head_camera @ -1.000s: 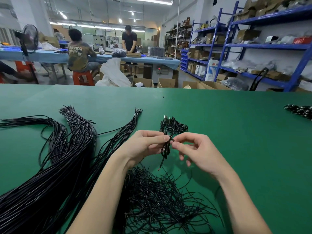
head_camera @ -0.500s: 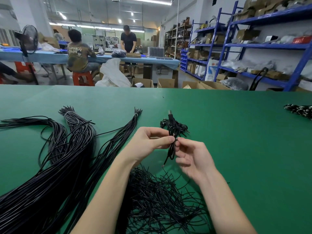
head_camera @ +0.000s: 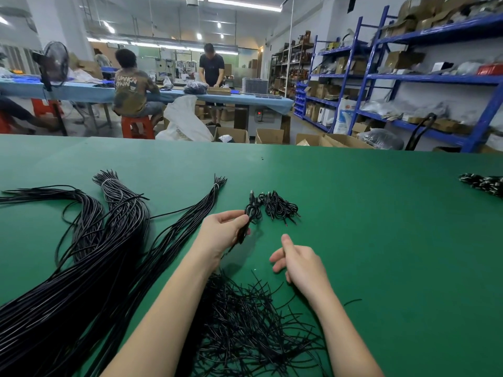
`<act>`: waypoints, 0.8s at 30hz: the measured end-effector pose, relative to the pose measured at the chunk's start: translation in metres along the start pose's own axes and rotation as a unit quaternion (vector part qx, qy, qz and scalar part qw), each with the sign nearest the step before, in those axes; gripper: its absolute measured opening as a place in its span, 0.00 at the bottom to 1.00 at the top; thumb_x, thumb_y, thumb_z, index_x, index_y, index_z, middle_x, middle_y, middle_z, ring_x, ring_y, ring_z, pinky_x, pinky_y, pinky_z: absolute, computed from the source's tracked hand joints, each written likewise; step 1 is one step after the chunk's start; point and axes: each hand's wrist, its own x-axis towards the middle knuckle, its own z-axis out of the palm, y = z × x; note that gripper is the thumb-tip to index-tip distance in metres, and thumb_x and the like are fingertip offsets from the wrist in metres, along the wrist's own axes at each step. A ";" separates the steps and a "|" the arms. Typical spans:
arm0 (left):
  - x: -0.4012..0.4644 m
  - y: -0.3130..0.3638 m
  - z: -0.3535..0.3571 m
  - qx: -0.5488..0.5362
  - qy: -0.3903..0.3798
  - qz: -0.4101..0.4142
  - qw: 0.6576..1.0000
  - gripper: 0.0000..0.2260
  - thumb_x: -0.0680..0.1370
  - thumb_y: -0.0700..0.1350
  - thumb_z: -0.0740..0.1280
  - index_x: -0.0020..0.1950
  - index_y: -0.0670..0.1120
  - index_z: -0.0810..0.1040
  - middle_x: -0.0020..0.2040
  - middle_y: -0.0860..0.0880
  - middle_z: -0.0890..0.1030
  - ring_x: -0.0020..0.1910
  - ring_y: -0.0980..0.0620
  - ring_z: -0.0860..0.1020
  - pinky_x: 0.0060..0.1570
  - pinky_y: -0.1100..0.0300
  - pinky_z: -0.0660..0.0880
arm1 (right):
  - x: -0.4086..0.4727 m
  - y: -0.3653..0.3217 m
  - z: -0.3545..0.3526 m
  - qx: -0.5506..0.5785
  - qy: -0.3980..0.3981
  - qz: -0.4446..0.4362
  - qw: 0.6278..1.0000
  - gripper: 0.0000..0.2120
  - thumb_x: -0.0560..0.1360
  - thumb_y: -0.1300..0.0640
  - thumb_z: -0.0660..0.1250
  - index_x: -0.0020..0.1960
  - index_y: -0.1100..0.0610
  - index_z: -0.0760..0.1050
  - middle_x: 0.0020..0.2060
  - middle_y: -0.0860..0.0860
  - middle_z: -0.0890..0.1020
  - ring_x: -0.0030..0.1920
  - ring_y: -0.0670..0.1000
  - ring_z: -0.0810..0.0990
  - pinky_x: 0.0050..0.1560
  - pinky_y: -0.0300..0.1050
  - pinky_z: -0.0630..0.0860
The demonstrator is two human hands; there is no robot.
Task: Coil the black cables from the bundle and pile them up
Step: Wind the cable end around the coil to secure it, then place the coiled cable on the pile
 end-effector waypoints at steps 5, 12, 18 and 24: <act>0.031 0.000 0.021 0.034 0.074 -0.009 0.997 0.05 0.75 0.39 0.74 0.47 0.45 0.80 0.45 0.41 0.83 0.42 0.45 0.81 0.47 0.53 0.81 | 0.007 0.009 0.000 0.013 0.012 -0.014 1.000 0.27 0.83 0.38 0.53 0.39 0.51 0.82 0.33 0.44 0.85 0.24 0.44 0.74 0.46 0.48 0.79; 0.076 0.006 0.066 0.165 0.097 0.071 0.979 0.08 0.76 0.44 0.73 0.55 0.46 0.84 0.49 0.48 0.85 0.47 0.50 0.81 0.50 0.60 0.78 | 0.011 0.014 0.002 0.011 0.028 -0.031 0.999 0.26 0.83 0.38 0.55 0.37 0.50 0.82 0.32 0.42 0.85 0.28 0.45 0.76 0.48 0.50 0.80; 0.079 -0.007 0.074 0.285 0.036 0.075 0.955 0.14 0.81 0.38 0.62 0.63 0.44 0.82 0.61 0.46 0.83 0.61 0.49 0.79 0.68 0.57 0.71 | 0.011 0.015 0.003 0.010 0.030 -0.035 0.999 0.25 0.82 0.38 0.57 0.37 0.50 0.82 0.32 0.42 0.85 0.32 0.47 0.78 0.50 0.52 0.81; 0.061 -0.004 0.063 0.262 0.044 0.124 0.956 0.15 0.80 0.36 0.61 0.61 0.44 0.83 0.57 0.47 0.84 0.58 0.51 0.80 0.66 0.58 0.72 | 0.011 0.015 0.002 -0.003 0.032 -0.042 0.999 0.22 0.82 0.39 0.59 0.37 0.49 0.82 0.33 0.41 0.85 0.32 0.47 0.79 0.49 0.51 0.81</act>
